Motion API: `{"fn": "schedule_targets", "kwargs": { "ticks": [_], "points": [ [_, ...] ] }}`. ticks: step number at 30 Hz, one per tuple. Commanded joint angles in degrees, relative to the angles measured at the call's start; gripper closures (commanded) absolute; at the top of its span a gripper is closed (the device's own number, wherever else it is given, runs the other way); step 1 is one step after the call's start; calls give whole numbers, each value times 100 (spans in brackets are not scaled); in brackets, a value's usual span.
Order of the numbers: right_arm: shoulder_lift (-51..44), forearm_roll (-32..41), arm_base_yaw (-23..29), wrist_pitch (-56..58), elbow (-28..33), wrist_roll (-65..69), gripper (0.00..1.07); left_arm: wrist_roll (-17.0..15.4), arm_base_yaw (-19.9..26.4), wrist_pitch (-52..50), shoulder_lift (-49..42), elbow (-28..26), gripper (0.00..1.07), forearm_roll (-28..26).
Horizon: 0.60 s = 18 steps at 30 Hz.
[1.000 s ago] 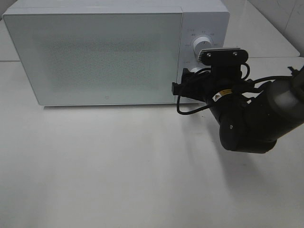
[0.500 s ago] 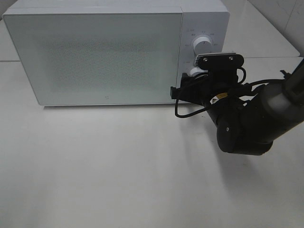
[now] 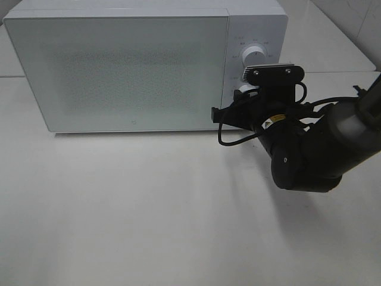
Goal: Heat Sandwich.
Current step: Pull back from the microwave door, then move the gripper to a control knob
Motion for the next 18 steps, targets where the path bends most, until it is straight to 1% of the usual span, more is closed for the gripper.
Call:
{"fn": "schedule_targets", "kwargs": {
  "ticks": [1, 2, 3, 4, 7, 9, 18],
  "points": [
    [-92, -29, -11, -34, -57, 6, 81, -40, 0, -34, -155, 11, 5, -34],
    [-92, -29, -11, 0, -57, 6, 85, -40, 0, -34, -155, 11, 5, -34],
    [-92, -29, -11, 0, -57, 6, 85, -40, 0, -34, -155, 11, 5, -34],
    [-86, -29, -11, 46, -57, 6, 94, -40, 0, -34, -155, 11, 5, -34],
    [-86, -29, -11, 40, -57, 6, 101, -40, 0, -34, -155, 11, 5, -34],
    [-86, -29, -11, 40, -57, 6, 103, -40, 0, -34, -155, 11, 5, -34],
    [-86, -29, -11, 40, -57, 11, 100, -40, 0, -34, -155, 11, 5, -34]
  ]
}}
